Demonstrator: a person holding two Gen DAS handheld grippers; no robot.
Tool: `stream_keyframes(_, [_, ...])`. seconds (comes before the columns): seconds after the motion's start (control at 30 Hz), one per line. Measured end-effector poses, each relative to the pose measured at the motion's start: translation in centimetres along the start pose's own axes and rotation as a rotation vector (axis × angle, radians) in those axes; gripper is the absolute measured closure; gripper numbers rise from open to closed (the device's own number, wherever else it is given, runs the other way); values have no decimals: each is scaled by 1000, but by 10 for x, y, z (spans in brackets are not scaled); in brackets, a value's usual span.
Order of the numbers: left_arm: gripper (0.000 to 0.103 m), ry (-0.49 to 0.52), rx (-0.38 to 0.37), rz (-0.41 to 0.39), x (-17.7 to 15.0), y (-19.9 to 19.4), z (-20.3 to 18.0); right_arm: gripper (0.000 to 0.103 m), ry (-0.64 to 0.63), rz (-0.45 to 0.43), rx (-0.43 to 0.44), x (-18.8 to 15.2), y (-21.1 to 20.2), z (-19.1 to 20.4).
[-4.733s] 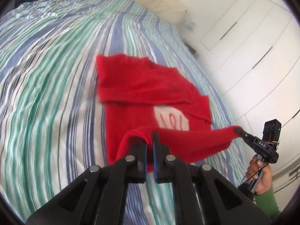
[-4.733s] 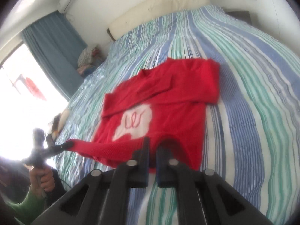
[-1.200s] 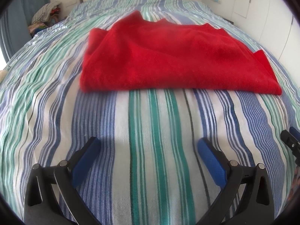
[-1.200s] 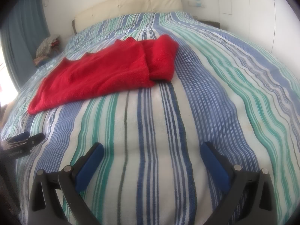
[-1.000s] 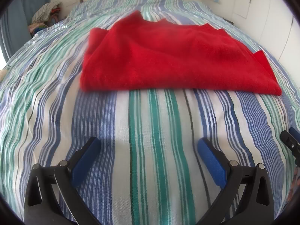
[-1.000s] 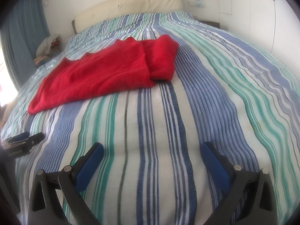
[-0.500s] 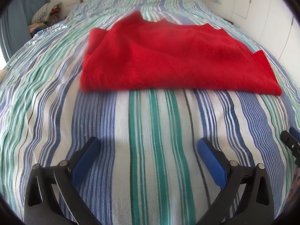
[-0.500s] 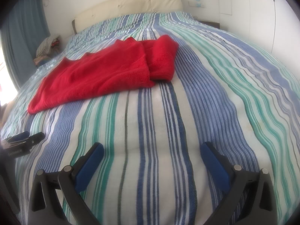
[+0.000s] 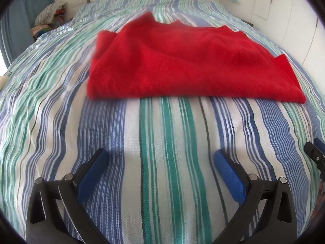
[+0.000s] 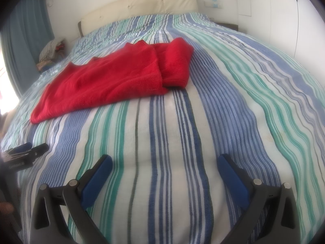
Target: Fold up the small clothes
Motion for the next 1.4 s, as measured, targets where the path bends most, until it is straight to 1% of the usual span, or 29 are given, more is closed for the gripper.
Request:
stream_keyframes(0.27, [0,-4,0,4,0,1,-1,1,-2,1,-1,0,0,0])
stream_keyframes(0.47, [0,12,-8,25,-2,-1,-3,1,-2,0,0,0,0,0])
stream_keyframes(0.53, [0,21,-27,45,-4,-2,-3,1,-1,0,0,0,-1,0])
stream_keyframes(0.63, [0,32,-76,76,-6,-6,-3,1,-1,0,0,0,-1,0])
stream_keyframes(0.7, [1,56,-120,99,-6,-16,-2,1,0,-1,2,0,-1,0])
stream_keyframes(0.73, [1,75,-136,98,-5,-24,-1,1,4,-5,8,1,-3,0])
stream_keyframes(0.77, [1,95,-138,83,-4,-33,2,1,20,-23,16,3,-8,-2])
stream_keyframes(0.83, [1,141,-107,26,1,-57,12,1,65,-61,54,13,-21,-8])
stream_keyframes(0.9, [1,181,-78,-30,8,-77,23,1,134,-93,112,36,-32,-18])
stream_keyframes(0.97, [1,183,-66,-80,13,-94,33,1,182,-106,152,68,-32,-28])
stream_keyframes(1.03, [1,158,-76,-130,17,-106,42,1,192,-53,178,98,-11,-32])
stream_keyframes(1.1, [1,130,-94,-178,15,-110,50,2,187,24,181,115,24,-32])
stream_keyframes(1.13, [1,117,-99,-194,11,-109,54,7,189,66,177,119,43,-31])
stream_keyframes(1.17, [1,105,-100,-198,6,-106,58,11,202,106,188,120,59,-27])
stream_keyframes(1.2, [1,94,-103,-193,0,-102,61,15,219,155,226,118,74,-20])
stream_keyframes(1.23, [1,84,-107,-176,-4,-97,65,19,235,200,266,114,86,-11])
stream_keyframes(1.27, [1,75,-108,-147,-8,-92,68,25,231,207,277,113,90,-1])
stream_keyframes(1.3, [1,67,-109,-124,-9,-89,70,59,196,199,279,114,91,10])
stream_keyframes(1.33, [1,60,-114,-122,-9,-91,72,91,168,198,250,116,91,18])
stream_keyframes(1.4, [1,53,-123,-156,-5,-101,75,91,200,182,202,125,84,23])
Point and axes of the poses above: each gripper's, at about its wrist camera, not at the fingertips, and y roughly the way its jaws point, z to its left, x to its top, the point moved 7 cm from there along y, roughly the way its jaws point, and after that the axes turned 14 degrees about -x, right-handed, at the moved point
